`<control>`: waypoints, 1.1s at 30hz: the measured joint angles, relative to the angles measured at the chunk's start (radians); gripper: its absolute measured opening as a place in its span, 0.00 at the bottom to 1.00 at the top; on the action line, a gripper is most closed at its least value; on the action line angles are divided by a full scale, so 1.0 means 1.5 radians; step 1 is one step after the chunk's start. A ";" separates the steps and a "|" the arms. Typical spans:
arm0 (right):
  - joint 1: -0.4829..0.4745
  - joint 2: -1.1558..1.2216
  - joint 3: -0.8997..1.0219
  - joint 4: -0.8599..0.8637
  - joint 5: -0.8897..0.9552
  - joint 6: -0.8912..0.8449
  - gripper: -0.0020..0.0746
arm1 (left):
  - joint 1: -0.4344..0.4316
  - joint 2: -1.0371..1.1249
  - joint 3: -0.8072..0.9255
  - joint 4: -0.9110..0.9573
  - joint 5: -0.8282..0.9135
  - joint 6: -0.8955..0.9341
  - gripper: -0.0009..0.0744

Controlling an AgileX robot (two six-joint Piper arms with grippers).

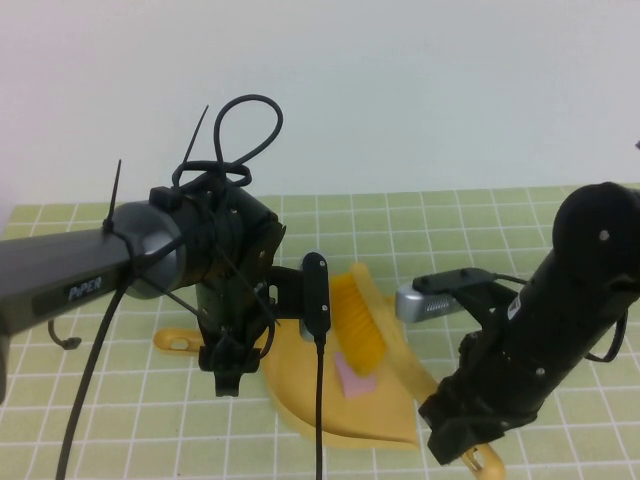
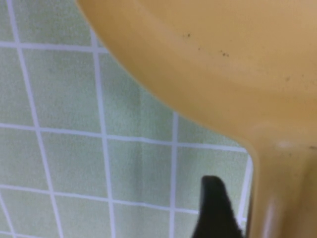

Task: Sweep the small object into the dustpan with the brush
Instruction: Sweep the small ball

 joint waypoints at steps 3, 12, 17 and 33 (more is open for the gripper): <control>-0.002 -0.016 0.000 0.000 -0.021 0.000 0.24 | 0.000 0.000 0.000 0.000 0.000 -0.001 0.59; -0.118 -0.033 0.000 0.027 -0.031 0.017 0.24 | 0.000 -0.034 0.000 -0.002 0.044 -0.018 0.60; -0.123 -0.002 0.000 0.039 -0.027 0.017 0.24 | 0.003 -0.073 0.000 0.005 0.056 -0.022 0.59; -0.124 0.133 0.000 0.036 -0.041 0.016 0.24 | 0.003 -0.217 0.001 -0.024 0.106 -0.114 0.02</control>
